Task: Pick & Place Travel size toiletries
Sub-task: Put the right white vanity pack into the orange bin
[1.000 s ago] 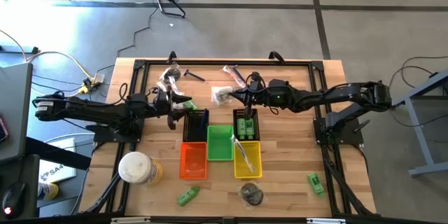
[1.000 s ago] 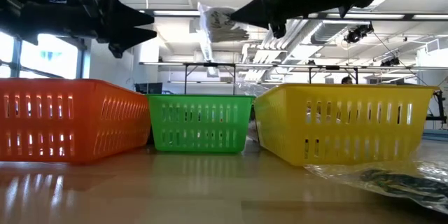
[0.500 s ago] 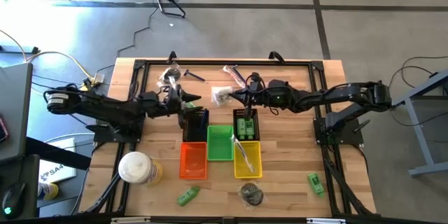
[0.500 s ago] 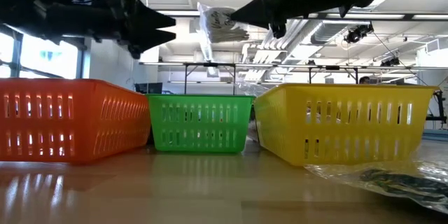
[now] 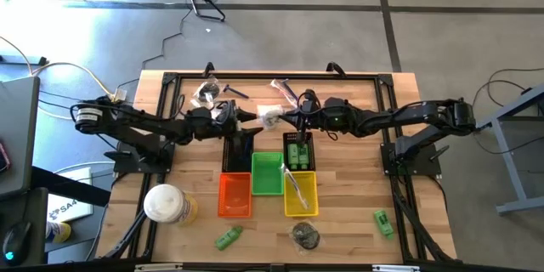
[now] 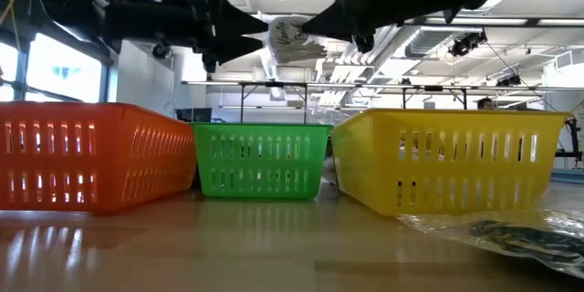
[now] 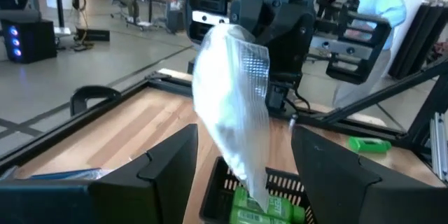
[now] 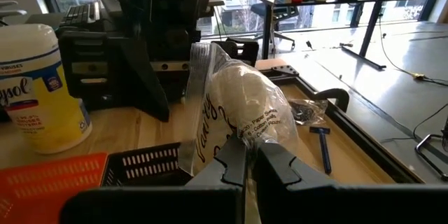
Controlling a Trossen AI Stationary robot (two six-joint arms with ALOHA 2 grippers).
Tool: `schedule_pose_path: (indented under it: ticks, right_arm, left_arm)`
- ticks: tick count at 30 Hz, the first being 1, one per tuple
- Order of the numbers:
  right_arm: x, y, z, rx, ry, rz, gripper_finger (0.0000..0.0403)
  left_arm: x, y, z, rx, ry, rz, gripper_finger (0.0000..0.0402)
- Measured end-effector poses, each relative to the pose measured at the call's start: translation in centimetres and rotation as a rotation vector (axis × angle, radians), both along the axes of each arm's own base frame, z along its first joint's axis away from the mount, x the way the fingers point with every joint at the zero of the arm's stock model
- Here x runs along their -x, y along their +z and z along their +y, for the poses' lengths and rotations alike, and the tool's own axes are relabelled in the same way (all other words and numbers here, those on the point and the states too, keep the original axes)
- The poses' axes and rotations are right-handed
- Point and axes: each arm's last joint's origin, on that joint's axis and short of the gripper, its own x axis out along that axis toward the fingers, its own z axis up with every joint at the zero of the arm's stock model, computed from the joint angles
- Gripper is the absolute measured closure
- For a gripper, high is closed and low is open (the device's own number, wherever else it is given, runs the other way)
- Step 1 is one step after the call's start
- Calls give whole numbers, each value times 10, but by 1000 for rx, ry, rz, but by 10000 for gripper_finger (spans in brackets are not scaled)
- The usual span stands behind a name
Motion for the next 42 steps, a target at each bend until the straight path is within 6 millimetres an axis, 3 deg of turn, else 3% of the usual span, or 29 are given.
schedule_pose_path:
  ticks: [10,17,23,42]
  right_arm:
    - [-3,-8,4,-15,11,43,399]
    - [-11,-25,5,-22,19,96,399]
    - [-12,-25,5,-19,23,76,399]
    - [-13,-25,5,-19,26,72,399]
  left_arm:
    - [-14,-1,1,11,-31,35,174]
    - [-16,1,1,11,-30,30,174]
    - [-16,0,1,12,-30,39,181]
    - [-15,-2,1,8,-23,62,341]
